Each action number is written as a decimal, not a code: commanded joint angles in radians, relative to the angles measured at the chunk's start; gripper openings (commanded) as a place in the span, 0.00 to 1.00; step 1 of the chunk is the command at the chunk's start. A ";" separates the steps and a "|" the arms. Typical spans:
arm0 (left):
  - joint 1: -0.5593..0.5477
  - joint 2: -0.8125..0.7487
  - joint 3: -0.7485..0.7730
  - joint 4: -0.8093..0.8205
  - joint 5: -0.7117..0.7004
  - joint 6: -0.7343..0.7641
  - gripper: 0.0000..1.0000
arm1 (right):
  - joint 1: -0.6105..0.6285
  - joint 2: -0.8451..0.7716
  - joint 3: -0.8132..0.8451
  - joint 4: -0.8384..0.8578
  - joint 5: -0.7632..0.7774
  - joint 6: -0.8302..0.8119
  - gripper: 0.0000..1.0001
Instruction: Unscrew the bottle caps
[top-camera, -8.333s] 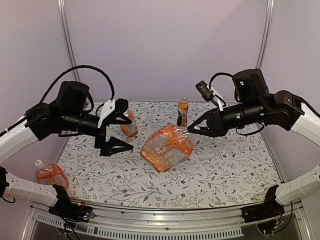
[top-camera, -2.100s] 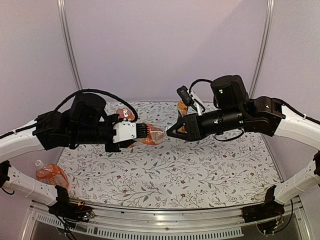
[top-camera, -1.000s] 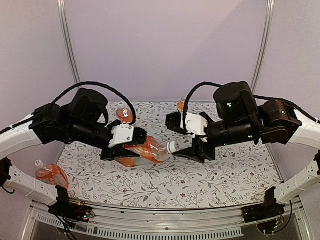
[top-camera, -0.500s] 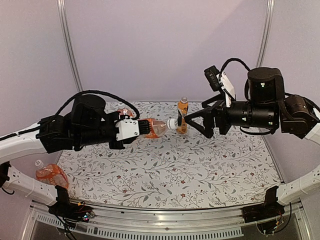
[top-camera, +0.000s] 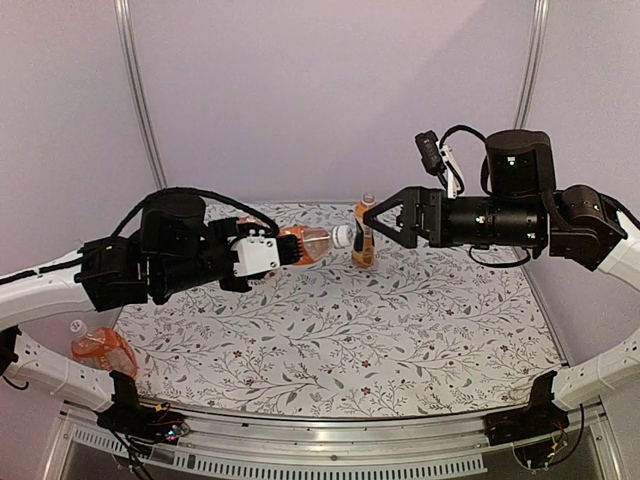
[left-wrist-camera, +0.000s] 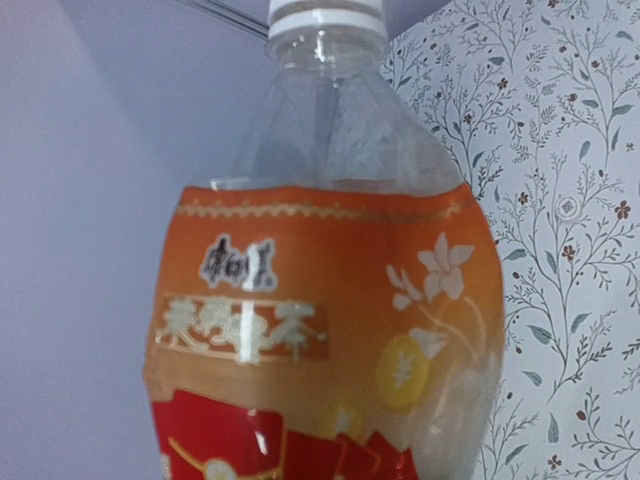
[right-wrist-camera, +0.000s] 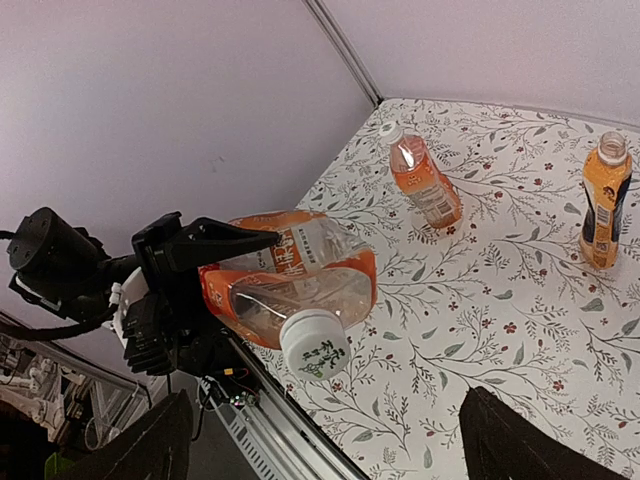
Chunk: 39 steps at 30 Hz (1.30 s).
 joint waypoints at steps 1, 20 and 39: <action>-0.022 -0.008 -0.011 0.063 -0.023 0.042 0.21 | -0.015 0.042 -0.009 0.059 -0.118 0.095 0.92; -0.027 -0.011 -0.014 0.065 -0.022 0.053 0.21 | -0.091 0.151 -0.033 0.195 -0.287 0.158 0.54; -0.027 -0.008 -0.014 0.064 -0.010 0.046 0.21 | -0.092 0.126 -0.095 0.226 -0.350 0.170 0.00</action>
